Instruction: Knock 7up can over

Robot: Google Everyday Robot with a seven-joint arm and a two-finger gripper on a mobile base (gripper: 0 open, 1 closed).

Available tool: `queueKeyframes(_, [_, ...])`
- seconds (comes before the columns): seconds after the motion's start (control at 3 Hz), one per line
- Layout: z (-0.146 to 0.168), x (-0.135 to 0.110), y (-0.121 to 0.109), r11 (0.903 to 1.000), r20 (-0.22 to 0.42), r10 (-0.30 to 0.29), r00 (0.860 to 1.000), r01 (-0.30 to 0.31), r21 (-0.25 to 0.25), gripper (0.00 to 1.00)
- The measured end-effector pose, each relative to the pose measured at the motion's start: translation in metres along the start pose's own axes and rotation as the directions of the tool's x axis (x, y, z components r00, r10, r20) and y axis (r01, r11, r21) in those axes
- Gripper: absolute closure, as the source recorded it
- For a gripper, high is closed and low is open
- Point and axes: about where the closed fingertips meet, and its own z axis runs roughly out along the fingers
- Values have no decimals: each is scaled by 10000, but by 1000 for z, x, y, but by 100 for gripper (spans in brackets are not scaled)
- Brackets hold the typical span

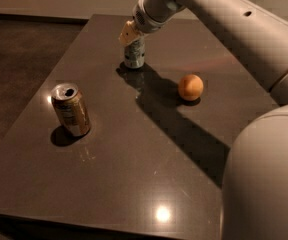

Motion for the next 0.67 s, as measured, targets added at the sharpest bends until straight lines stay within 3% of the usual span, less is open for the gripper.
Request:
queueKeyframes(0.33, [-28,-9,6,9982,164,-452,9988,458,-387,85])
queueKeyframes(0.67, [-69,-10,20,9860,-178,-1478,9889,1460,-806,100])
